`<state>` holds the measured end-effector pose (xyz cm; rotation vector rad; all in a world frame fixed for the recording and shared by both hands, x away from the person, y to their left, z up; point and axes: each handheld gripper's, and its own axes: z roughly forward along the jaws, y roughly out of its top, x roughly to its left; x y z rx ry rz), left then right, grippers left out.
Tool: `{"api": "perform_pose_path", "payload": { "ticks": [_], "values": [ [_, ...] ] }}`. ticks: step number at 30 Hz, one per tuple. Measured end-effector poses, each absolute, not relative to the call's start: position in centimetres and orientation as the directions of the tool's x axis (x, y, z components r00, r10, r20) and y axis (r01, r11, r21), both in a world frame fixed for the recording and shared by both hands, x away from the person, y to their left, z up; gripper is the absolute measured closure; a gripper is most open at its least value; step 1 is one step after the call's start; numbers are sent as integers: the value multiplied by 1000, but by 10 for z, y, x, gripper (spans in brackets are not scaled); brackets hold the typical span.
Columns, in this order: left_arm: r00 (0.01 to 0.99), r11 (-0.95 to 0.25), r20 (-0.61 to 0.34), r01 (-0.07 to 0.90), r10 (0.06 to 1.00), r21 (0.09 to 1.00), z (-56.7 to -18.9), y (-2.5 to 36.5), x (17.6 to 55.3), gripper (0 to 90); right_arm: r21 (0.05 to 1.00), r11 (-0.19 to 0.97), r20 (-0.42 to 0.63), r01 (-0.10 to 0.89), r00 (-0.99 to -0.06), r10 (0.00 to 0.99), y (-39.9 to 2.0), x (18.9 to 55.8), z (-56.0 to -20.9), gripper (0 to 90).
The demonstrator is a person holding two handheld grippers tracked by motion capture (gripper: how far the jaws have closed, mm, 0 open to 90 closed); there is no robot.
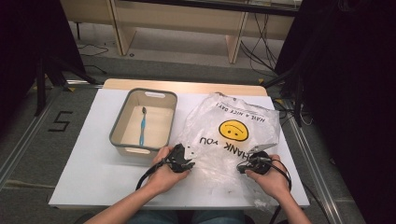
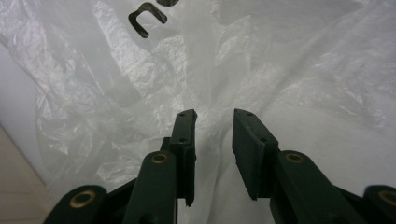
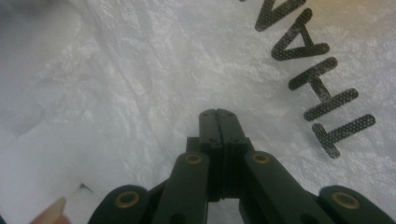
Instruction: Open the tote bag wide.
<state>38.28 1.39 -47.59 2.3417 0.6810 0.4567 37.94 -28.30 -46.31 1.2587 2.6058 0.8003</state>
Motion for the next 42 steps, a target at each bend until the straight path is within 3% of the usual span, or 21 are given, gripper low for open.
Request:
{"api": "perform_pose_path", "payload": {
  "ticks": [15,27,42],
  "values": [
    [785,-665,181,350,592,660,-475,21,382,695,483,522,60,703,-622,781,-289,380,-464,894],
    [794,-626,156,323,587,709,-465,31,369,544,654,468,30,594,-639,768,-285,379,-455,684],
    [794,-569,97,337,599,750,-457,58,348,398,706,443,32,552,-650,759,-283,378,-455,554]
  ]
}}
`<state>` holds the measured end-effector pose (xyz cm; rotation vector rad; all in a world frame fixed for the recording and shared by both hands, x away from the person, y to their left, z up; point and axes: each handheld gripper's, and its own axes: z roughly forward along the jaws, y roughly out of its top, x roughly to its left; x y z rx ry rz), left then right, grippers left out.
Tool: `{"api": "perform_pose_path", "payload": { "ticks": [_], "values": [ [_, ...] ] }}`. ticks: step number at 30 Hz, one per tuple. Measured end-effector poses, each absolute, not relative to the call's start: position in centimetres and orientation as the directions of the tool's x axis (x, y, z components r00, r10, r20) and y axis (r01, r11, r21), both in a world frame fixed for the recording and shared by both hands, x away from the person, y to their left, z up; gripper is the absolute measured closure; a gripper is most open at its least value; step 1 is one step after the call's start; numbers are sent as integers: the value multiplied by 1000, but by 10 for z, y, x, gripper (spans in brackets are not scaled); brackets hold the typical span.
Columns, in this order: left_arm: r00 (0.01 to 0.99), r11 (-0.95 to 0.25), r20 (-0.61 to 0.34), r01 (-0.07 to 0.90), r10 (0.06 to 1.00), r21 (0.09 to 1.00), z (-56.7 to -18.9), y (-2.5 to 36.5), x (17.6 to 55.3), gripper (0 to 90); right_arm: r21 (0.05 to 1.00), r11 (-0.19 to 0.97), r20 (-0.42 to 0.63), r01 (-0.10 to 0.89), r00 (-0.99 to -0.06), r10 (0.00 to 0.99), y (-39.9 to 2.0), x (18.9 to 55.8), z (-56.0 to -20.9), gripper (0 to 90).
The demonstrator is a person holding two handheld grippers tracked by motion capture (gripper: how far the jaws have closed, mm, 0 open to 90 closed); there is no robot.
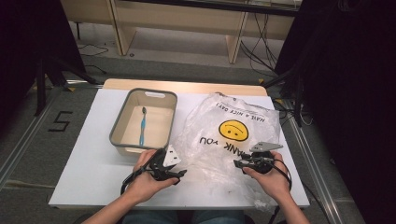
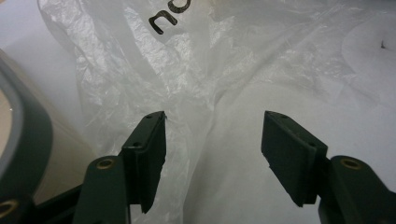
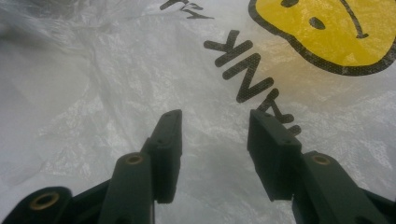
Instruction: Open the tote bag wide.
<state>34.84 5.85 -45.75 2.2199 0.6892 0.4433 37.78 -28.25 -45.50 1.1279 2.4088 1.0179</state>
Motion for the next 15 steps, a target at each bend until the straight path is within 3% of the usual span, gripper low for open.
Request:
{"api": "perform_pose_path", "payload": {
  "ticks": [15],
  "values": [
    [782,-538,66,362,620,761,-462,85,338,335,724,452,18,521,-670,742,-277,377,-457,466]
  ]
}}
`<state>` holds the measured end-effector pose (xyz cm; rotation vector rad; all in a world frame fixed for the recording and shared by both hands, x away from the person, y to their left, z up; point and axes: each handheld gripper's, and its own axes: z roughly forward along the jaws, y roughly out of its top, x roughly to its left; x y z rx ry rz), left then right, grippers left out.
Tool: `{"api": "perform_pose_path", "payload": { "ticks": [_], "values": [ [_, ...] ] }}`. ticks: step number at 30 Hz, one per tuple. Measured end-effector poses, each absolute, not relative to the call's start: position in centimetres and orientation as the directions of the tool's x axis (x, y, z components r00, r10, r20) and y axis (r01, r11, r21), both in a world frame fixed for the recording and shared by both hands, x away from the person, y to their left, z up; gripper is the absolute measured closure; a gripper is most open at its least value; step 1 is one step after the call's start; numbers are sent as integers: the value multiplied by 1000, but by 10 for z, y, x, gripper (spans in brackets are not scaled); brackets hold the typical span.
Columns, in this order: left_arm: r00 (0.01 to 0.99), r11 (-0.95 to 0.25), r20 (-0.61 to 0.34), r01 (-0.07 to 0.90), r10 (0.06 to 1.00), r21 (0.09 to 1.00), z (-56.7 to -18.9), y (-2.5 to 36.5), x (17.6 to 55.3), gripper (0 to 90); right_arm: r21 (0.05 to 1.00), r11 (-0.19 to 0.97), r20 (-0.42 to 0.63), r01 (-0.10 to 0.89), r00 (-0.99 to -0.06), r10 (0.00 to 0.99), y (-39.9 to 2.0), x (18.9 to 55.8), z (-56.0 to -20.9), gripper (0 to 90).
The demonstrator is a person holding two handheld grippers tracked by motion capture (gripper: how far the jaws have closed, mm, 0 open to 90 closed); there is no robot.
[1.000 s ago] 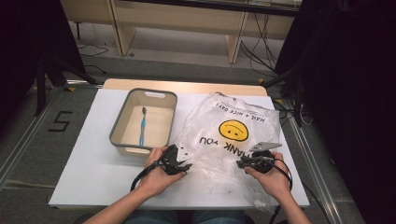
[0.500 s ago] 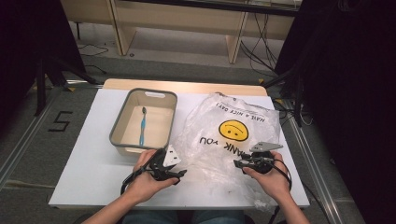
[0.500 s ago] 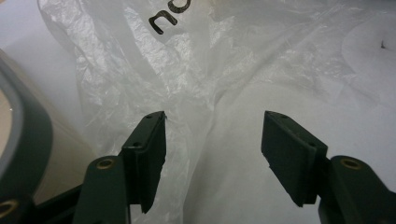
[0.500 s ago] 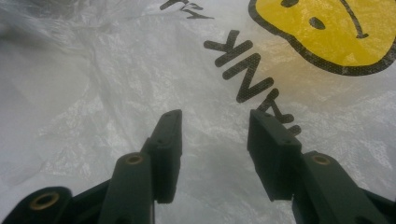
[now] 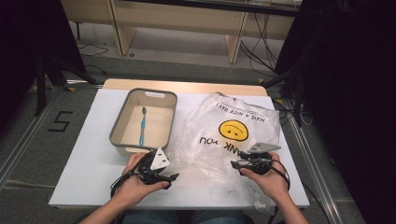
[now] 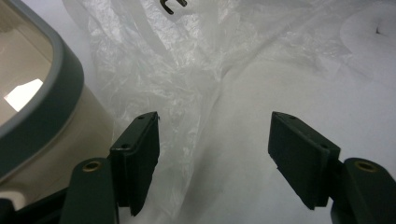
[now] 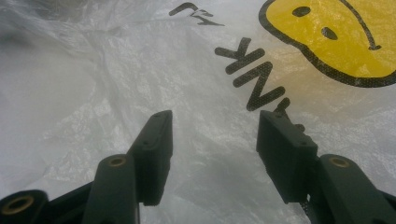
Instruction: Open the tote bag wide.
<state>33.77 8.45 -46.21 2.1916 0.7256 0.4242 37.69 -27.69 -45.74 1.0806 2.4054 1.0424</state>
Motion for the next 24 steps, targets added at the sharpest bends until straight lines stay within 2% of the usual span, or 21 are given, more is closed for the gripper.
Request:
{"api": "perform_pose_path", "payload": {
  "ticks": [24],
  "values": [
    [745,-515,64,394,664,762,-465,107,335,289,727,450,21,518,-673,740,-272,379,-457,432]
  ]
}}
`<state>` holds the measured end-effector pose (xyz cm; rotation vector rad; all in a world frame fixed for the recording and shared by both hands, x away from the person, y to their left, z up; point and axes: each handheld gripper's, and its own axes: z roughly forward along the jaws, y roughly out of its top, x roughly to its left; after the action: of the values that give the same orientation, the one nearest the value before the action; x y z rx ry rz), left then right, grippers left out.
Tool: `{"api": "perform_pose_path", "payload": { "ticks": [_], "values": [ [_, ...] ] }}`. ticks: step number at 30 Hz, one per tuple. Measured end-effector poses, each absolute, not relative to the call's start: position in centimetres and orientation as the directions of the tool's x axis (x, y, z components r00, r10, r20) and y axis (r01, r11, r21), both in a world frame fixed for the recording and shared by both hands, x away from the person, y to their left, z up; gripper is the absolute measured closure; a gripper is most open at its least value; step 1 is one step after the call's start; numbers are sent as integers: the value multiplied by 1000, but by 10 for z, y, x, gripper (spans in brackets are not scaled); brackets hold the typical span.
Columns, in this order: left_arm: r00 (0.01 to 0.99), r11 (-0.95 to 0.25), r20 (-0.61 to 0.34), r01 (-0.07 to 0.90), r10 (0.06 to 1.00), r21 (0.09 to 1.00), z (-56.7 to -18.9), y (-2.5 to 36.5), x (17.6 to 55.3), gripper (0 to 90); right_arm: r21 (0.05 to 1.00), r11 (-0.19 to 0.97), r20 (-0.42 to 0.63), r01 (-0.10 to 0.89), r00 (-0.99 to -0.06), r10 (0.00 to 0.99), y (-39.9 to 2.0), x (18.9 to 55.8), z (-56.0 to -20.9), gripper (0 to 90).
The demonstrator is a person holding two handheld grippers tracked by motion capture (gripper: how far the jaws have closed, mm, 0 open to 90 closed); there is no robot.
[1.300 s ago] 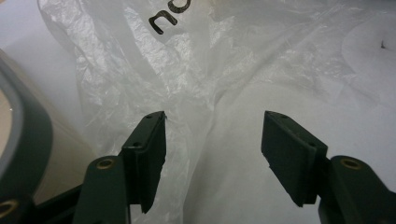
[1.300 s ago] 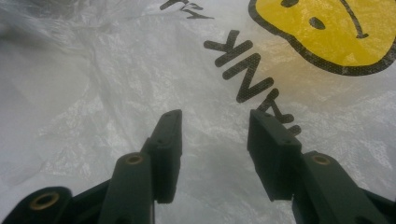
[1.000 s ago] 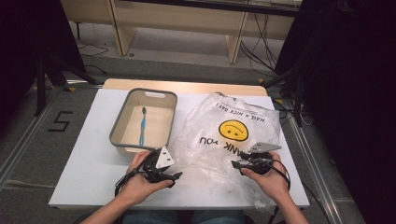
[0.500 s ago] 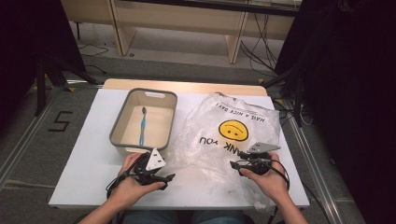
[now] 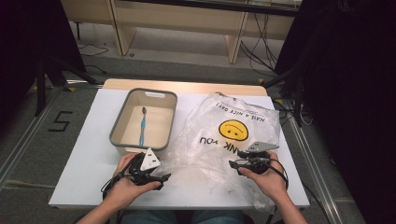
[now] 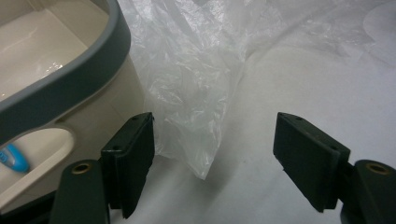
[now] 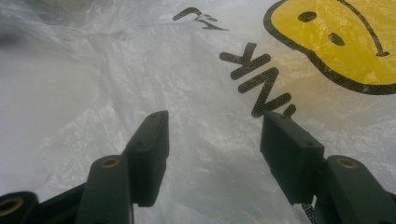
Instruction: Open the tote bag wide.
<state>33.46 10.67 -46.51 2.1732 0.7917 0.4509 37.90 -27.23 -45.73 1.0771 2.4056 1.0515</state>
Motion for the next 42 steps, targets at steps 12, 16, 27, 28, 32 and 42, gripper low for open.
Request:
{"api": "perform_pose_path", "payload": {
  "ticks": [12,16,27,28,32,42],
  "values": [
    [743,-515,67,393,666,761,-466,106,335,288,735,446,20,512,-673,739,-272,379,-456,425],
    [741,-516,70,393,668,761,-465,104,334,290,743,443,18,501,-678,735,-273,378,-455,422],
    [736,-517,77,393,672,760,-465,105,334,292,748,445,13,493,-680,733,-272,377,-454,417],
    [736,-518,77,393,672,760,-465,105,334,292,747,445,12,494,-680,733,-272,377,-454,417],
    [735,-517,77,394,674,760,-465,105,334,291,745,449,11,493,-682,731,-272,377,-454,416],
    [732,-515,76,397,677,760,-465,105,334,291,746,447,12,493,-681,732,-272,377,-454,416]
  ]
}}
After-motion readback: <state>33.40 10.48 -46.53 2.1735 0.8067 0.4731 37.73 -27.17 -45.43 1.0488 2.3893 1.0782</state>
